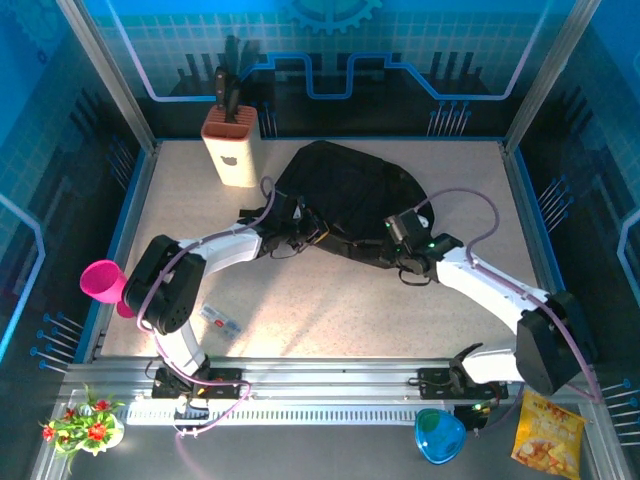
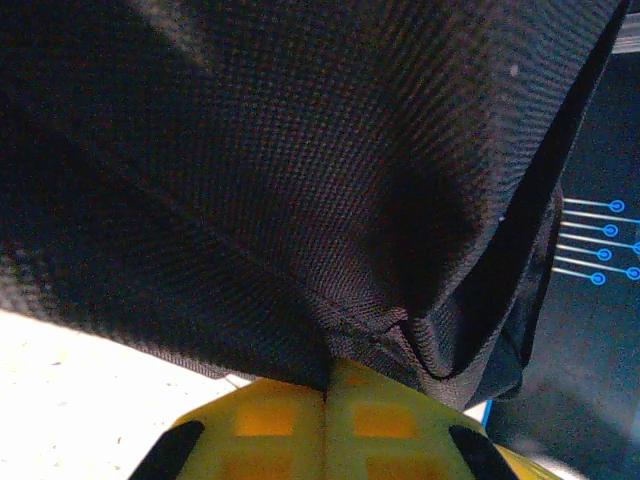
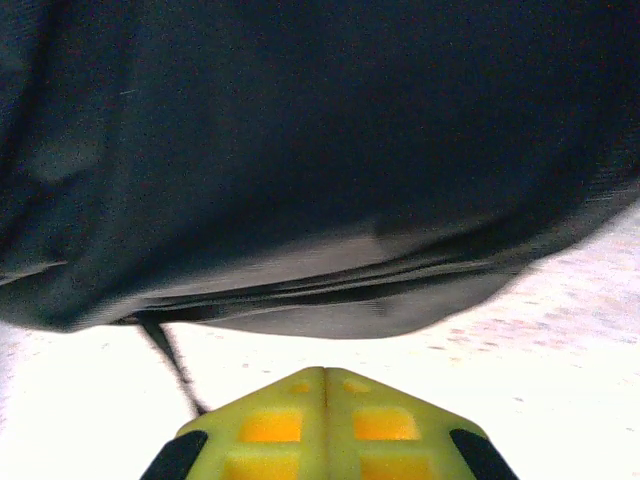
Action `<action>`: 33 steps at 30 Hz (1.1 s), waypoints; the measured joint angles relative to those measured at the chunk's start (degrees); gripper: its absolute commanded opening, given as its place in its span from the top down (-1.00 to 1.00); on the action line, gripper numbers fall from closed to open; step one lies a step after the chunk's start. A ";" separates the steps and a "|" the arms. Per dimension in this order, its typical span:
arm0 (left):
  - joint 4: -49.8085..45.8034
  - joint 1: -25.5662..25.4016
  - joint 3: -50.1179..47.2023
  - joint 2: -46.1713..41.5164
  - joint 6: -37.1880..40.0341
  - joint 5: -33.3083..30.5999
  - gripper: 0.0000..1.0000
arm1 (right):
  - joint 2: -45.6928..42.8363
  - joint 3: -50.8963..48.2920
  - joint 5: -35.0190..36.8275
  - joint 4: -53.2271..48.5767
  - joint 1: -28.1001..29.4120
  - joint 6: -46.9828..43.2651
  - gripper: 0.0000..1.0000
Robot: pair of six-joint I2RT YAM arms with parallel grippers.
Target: Pack books, pencil case, and school supplies into a backpack
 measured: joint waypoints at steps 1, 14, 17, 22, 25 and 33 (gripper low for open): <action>-0.15 0.09 0.00 0.00 0.02 -0.04 1.00 | -0.57 -0.44 0.28 -0.76 -0.55 -0.17 1.00; -0.70 0.09 0.96 0.31 -0.04 0.31 1.00 | 3.69 2.64 -10.45 2.86 1.99 -9.55 -0.18; -0.70 0.09 1.01 0.31 -0.04 0.48 1.00 | 7.98 5.62 -11.93 3.02 2.10 -11.34 -0.15; -0.72 0.15 1.11 0.31 -0.22 0.70 1.00 | 13.53 8.87 -13.62 3.10 2.14 -13.35 -0.06; -0.72 0.15 1.16 0.31 -0.22 0.70 1.00 | 15.58 10.23 -14.21 3.23 2.14 -14.27 0.05; -0.72 0.15 1.16 0.31 -0.22 0.70 1.00 | 19.04 13.53 -13.92 3.08 2.23 -15.26 0.69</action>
